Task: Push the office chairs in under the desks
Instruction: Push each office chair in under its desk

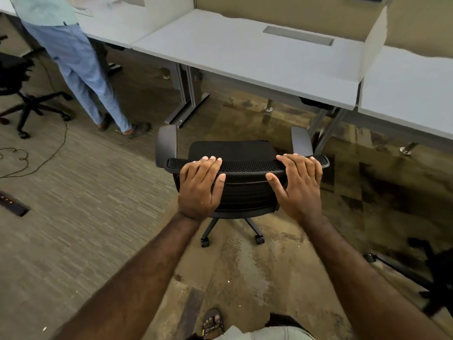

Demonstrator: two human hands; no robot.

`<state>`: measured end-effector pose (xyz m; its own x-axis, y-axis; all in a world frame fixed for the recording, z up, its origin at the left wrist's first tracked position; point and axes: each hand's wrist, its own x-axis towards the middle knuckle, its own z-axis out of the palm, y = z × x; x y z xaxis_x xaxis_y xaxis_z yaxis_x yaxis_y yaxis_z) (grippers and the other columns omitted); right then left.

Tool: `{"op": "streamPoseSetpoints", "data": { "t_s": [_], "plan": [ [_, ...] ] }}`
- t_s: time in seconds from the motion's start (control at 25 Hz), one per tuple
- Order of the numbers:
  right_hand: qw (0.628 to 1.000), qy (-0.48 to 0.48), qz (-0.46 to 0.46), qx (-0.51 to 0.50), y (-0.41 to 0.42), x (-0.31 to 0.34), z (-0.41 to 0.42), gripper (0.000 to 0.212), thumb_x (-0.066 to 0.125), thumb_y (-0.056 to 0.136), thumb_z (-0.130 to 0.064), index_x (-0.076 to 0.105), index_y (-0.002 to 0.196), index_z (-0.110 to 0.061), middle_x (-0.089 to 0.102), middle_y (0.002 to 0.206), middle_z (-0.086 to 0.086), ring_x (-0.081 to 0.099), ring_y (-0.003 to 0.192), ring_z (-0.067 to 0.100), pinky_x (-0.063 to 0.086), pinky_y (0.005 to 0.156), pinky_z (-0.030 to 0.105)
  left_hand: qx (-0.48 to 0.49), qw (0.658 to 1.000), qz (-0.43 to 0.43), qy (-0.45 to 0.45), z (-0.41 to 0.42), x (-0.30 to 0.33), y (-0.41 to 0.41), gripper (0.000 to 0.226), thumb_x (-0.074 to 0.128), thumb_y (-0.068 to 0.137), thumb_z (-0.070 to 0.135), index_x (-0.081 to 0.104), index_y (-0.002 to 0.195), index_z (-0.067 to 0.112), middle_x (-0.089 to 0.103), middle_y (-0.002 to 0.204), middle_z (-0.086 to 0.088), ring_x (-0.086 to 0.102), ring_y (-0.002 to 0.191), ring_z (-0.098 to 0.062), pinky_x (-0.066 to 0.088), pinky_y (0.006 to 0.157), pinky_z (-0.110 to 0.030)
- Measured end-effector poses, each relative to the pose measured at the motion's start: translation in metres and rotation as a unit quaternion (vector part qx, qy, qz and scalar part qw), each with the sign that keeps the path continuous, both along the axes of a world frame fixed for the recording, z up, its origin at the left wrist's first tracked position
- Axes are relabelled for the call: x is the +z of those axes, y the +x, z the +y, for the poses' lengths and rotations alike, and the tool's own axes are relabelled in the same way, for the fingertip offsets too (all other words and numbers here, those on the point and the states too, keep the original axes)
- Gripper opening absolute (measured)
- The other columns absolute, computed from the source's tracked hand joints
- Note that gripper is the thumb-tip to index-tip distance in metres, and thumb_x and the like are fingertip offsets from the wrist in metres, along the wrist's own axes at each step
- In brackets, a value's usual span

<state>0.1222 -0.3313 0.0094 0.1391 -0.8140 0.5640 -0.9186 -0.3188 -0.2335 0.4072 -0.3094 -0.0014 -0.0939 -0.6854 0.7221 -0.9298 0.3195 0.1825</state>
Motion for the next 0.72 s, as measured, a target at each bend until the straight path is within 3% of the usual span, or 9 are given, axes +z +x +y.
{"op": "streamPoseSetpoints", "data": {
  "t_s": [0.32,0.72],
  "plan": [
    [0.999,0.018,0.017,-0.023,0.031,0.005,-0.070,0.061,0.050,0.106,-0.068,0.058,0.144,-0.021,0.057,0.143,0.000,0.048,0.144,0.025,0.018,0.131,0.053,-0.017,1.000,0.001,0.011,-0.092,-0.004,0.027,0.041,0.048,0.111,0.034,0.064,0.141,0.010,0.067,0.139,-0.008,0.057,0.133,-0.027,0.031,0.120,-0.041],
    [0.997,0.073,-0.013,-0.010,0.053,0.018,-0.179,0.056,0.039,0.109,-0.062,0.057,0.144,-0.022,0.054,0.142,-0.003,0.041,0.146,0.021,0.011,0.133,0.052,0.009,0.998,-0.003,0.057,-0.202,0.010,0.043,0.038,0.043,0.110,0.038,0.063,0.132,0.014,0.063,0.127,-0.007,0.057,0.120,-0.028,0.037,0.110,-0.045]
  ]
}}
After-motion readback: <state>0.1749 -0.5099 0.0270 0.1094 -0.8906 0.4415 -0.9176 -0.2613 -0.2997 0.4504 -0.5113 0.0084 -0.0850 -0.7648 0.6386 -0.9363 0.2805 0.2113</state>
